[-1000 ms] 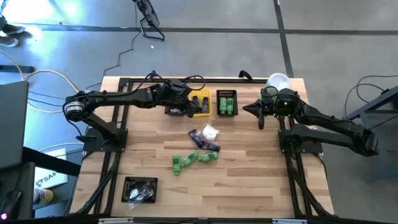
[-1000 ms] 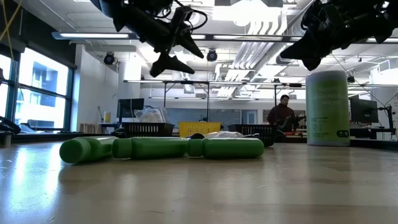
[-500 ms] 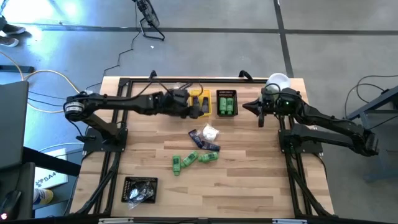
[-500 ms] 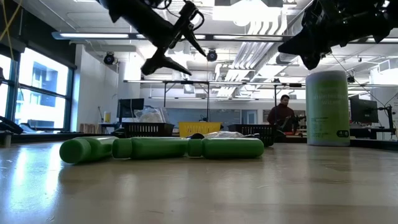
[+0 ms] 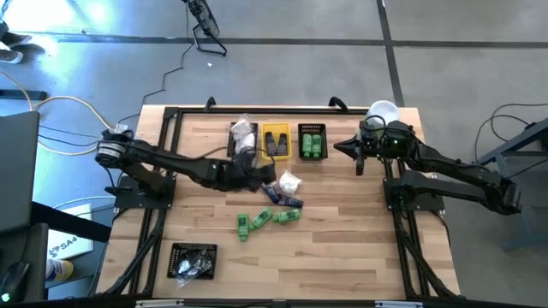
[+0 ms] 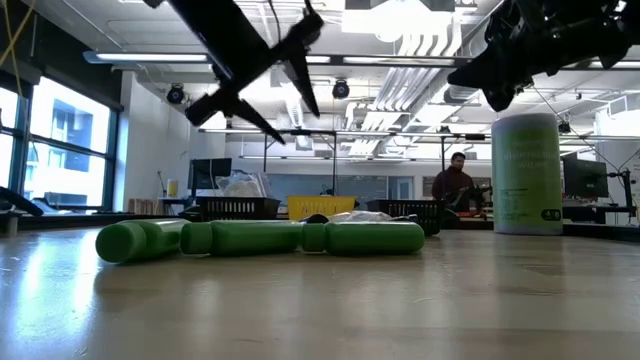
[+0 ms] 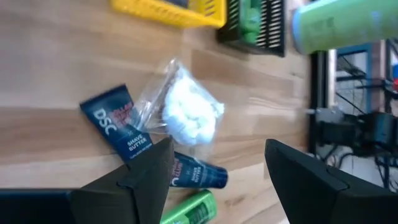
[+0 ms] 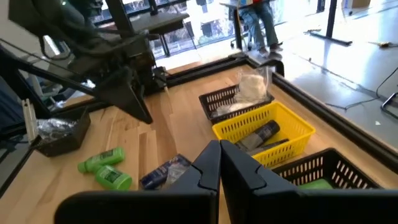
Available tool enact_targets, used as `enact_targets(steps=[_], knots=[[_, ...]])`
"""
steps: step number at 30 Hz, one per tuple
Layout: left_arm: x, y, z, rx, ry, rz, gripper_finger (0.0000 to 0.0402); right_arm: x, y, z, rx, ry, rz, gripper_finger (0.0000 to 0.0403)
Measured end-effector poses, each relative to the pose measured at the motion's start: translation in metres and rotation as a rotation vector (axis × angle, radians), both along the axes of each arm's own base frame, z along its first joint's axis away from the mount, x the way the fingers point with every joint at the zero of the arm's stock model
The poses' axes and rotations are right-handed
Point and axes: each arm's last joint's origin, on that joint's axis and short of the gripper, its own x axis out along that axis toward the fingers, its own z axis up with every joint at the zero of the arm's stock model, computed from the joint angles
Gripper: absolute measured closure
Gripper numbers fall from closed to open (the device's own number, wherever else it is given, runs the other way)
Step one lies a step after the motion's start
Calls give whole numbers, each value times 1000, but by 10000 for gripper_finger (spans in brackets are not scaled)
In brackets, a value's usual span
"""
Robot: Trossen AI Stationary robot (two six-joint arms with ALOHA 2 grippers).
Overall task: Pick & Place Travel size toiletries
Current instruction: Put the blue shave cream bottle into the yellow bin
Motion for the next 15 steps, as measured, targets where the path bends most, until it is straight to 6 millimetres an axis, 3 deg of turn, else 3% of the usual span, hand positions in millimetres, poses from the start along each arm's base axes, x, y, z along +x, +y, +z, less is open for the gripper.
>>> enact_targets(steps=[4,8,15], knots=[[25,-8,-19,-34,27,15,153,0,1,-2,18,19,30,401],[53,-13,-20,-58,20,-44,153,-1,2,-5,30,39,50,401],[71,-18,-37,-130,101,-69,153,-1,3,-5,22,46,81,401]])
